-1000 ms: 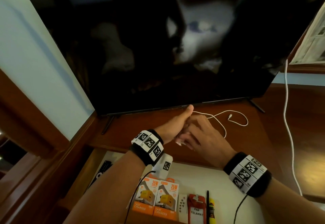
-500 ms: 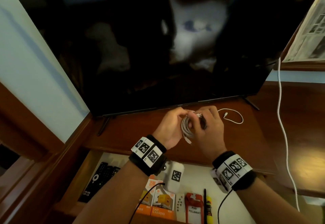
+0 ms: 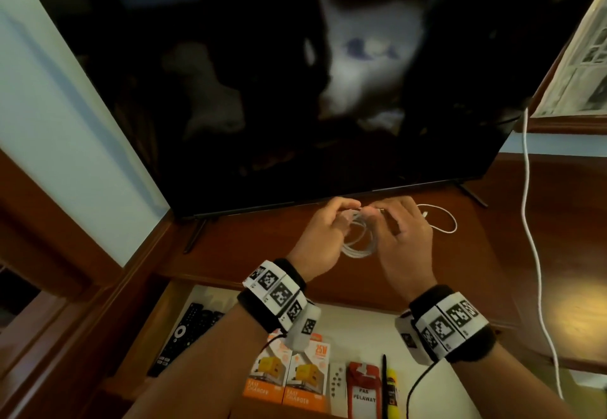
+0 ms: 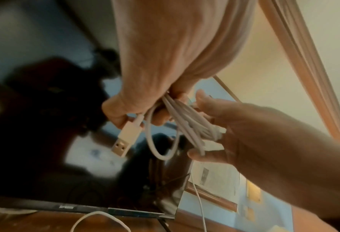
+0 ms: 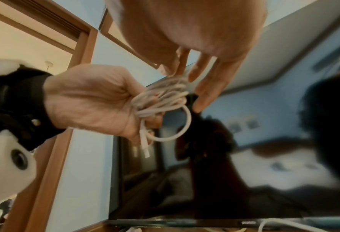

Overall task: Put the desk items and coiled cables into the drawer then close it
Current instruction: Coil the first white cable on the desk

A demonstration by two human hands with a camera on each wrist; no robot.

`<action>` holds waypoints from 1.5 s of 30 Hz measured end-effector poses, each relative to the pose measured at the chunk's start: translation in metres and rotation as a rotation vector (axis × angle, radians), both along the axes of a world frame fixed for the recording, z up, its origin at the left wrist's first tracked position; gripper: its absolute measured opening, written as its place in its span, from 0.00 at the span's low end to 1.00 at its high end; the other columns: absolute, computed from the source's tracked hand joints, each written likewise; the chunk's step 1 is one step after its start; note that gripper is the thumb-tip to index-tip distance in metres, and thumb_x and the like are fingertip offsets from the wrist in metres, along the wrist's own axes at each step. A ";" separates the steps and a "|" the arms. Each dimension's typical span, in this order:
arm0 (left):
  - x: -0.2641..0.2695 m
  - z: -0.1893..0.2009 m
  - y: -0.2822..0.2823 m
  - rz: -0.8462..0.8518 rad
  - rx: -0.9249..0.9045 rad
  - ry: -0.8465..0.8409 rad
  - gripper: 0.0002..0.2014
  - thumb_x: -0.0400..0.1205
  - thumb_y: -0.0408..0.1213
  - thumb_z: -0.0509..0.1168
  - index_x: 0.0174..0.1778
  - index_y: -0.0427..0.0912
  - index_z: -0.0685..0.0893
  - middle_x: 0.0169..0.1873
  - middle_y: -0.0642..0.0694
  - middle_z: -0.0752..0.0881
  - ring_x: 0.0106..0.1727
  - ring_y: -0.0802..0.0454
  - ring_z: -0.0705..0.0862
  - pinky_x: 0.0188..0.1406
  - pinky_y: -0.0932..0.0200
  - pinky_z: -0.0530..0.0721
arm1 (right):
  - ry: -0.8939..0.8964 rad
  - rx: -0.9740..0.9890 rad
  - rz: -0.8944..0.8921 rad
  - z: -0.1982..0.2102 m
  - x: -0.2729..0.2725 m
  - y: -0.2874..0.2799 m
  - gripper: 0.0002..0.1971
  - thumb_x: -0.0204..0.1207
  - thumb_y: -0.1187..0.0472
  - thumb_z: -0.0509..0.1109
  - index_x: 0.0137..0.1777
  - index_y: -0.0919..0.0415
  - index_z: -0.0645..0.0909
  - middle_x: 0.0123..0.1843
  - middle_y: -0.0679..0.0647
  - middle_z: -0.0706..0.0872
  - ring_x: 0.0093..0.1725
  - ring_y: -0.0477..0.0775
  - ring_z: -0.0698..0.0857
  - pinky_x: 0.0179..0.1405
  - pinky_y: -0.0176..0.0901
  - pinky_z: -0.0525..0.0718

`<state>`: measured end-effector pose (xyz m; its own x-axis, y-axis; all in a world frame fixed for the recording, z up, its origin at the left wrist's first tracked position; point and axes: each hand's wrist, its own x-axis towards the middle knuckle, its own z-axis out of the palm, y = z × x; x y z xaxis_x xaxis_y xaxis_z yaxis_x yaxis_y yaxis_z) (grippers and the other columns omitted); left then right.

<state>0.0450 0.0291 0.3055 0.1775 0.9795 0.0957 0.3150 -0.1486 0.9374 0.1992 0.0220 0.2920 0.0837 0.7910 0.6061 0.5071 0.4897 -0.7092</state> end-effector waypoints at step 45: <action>-0.021 0.030 0.000 -0.305 0.049 0.074 0.11 0.94 0.39 0.56 0.72 0.50 0.73 0.42 0.35 0.90 0.43 0.35 0.89 0.50 0.38 0.88 | -0.021 -0.431 0.389 0.023 0.006 -0.012 0.08 0.86 0.61 0.68 0.53 0.47 0.87 0.40 0.49 0.91 0.41 0.47 0.90 0.44 0.47 0.90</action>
<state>0.0240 0.0289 0.3351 0.4709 0.8744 0.1168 0.3163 -0.2910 0.9029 0.2053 0.0099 0.3150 -0.2706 0.9369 0.2212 0.3635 0.3122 -0.8777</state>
